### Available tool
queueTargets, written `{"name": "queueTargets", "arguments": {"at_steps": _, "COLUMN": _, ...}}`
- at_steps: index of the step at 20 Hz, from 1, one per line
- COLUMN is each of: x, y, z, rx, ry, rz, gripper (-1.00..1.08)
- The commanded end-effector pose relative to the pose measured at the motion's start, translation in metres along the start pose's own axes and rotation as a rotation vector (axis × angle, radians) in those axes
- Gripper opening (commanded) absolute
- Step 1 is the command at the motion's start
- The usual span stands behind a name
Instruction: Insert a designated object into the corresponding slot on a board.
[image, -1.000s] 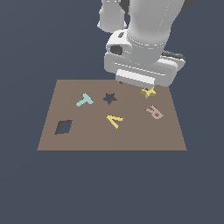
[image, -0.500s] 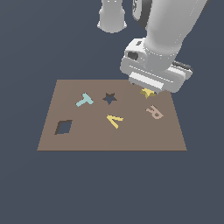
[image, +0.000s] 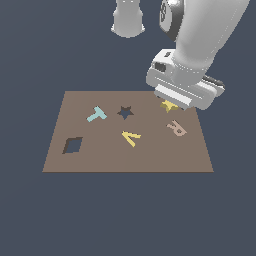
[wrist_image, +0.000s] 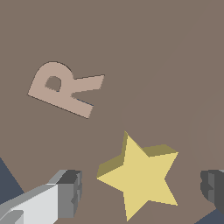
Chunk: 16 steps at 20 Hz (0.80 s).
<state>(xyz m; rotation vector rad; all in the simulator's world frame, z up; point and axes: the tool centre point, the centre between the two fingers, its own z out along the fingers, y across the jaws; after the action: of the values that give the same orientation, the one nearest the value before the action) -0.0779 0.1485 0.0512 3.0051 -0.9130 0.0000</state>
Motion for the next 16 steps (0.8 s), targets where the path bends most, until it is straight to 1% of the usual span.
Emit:
{"name": "queueTargets", "arguments": {"at_steps": 1, "x": -0.001, "y": -0.002, "z": 0.001, "rx": 0.0, "ry": 0.0, "rz": 0.009, "gripper": 1.0}}
{"name": "queueTargets", "arguments": {"at_steps": 8, "x": -0.001, "y": -0.002, "z": 0.003, "rx": 0.001, "ry": -0.001, "rz": 0.008, "gripper": 1.0}}
{"name": "queueTargets", "arguments": {"at_steps": 16, "x": -0.001, "y": -0.002, "z": 0.021, "rx": 0.001, "ry": 0.0, "rz": 0.008, "gripper": 1.0}}
